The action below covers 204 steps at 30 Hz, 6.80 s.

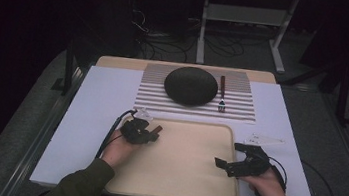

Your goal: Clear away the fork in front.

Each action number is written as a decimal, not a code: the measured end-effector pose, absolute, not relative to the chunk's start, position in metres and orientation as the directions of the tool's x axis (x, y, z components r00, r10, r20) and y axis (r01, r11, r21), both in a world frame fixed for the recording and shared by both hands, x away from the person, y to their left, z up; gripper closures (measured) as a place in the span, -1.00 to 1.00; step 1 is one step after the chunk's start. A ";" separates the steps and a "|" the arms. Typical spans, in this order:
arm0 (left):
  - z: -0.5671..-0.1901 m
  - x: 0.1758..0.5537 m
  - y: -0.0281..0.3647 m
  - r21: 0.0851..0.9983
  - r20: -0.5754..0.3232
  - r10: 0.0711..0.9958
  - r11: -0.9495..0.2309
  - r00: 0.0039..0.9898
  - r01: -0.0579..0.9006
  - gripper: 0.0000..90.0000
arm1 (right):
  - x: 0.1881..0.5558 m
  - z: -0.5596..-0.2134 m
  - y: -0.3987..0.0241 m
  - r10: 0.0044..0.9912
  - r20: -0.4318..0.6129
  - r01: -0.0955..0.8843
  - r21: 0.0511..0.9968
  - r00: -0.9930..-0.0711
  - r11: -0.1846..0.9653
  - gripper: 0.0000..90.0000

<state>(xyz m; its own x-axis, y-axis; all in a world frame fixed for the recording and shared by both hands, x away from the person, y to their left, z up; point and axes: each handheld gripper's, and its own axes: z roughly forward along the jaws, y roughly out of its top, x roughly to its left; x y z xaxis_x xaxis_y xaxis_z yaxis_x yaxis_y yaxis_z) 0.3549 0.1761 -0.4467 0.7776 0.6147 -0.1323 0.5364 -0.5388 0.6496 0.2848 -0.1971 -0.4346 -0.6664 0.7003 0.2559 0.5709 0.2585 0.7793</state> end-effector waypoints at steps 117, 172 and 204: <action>-0.440 0.324 0.293 0.774 -0.132 0.599 -0.435 0.790 0.459 -1.00 | 0.315 -0.428 -0.201 0.757 0.249 0.614 0.751 -0.605 0.243 -0.80; -0.437 0.323 0.290 0.793 -0.145 0.573 -0.420 0.807 0.441 -0.99 | 0.496 -0.444 -0.160 0.860 0.153 0.745 0.587 -0.487 0.318 0.98; -0.437 0.323 0.292 0.794 -0.153 0.575 -0.413 0.804 0.446 -0.99 | 0.497 -0.443 -0.195 0.899 0.086 0.764 0.566 -0.430 0.311 0.99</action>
<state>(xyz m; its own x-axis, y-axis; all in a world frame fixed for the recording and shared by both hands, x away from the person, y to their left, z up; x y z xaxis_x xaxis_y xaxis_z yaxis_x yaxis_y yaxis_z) 0.3226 0.2917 -0.4372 0.8038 0.5749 -0.1530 0.4463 -0.4127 0.7941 0.4974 -0.1950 -0.4430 -0.4295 0.8990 0.0855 0.7637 0.3111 0.5656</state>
